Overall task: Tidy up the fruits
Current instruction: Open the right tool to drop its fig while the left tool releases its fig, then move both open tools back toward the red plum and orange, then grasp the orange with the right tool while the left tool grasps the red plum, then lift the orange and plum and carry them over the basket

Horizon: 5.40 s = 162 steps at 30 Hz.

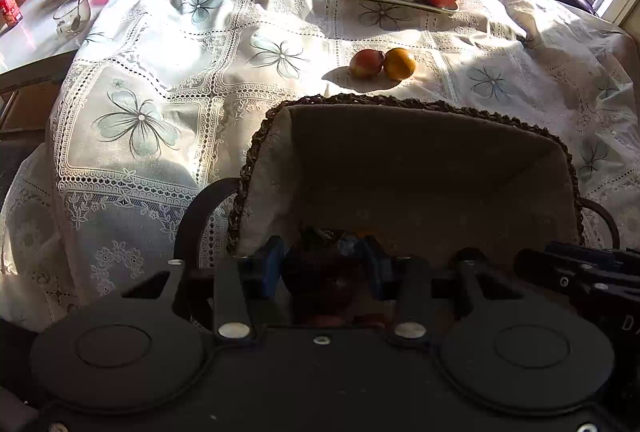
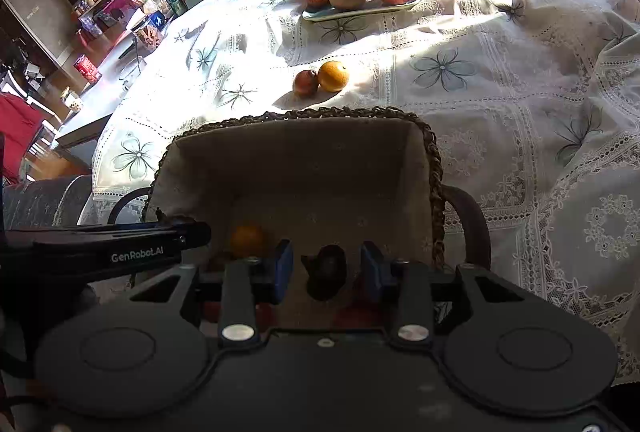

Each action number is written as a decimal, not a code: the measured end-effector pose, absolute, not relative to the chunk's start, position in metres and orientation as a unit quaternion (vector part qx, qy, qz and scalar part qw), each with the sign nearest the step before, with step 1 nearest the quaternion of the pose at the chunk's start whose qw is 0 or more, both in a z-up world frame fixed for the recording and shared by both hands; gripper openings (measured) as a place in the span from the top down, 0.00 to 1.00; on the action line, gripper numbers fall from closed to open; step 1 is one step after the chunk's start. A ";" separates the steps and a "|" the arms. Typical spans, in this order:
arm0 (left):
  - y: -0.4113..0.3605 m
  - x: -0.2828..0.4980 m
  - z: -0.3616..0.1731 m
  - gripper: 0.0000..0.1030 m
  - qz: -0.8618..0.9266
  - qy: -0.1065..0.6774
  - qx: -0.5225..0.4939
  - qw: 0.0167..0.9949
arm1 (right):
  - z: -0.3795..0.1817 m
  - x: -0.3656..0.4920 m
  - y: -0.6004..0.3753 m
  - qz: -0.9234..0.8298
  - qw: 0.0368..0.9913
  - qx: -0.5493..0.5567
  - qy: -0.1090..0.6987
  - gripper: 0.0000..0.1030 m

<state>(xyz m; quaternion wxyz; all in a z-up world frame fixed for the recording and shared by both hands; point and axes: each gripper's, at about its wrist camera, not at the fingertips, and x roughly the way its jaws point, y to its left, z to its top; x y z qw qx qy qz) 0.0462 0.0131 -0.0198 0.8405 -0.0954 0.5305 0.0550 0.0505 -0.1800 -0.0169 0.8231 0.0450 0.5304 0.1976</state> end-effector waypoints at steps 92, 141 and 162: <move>0.065 0.220 -0.055 0.51 0.136 0.575 -0.116 0.799 | -0.098 0.300 -0.077 0.091 0.805 0.017 0.586 0.63; 0.035 0.280 -0.074 0.57 0.112 0.582 -0.110 0.798 | -0.065 0.277 -0.121 0.060 0.846 0.053 0.527 0.63; 0.019 0.123 0.056 0.57 0.020 0.513 -0.087 0.854 | 0.063 0.103 -0.177 0.181 0.877 0.048 0.442 0.62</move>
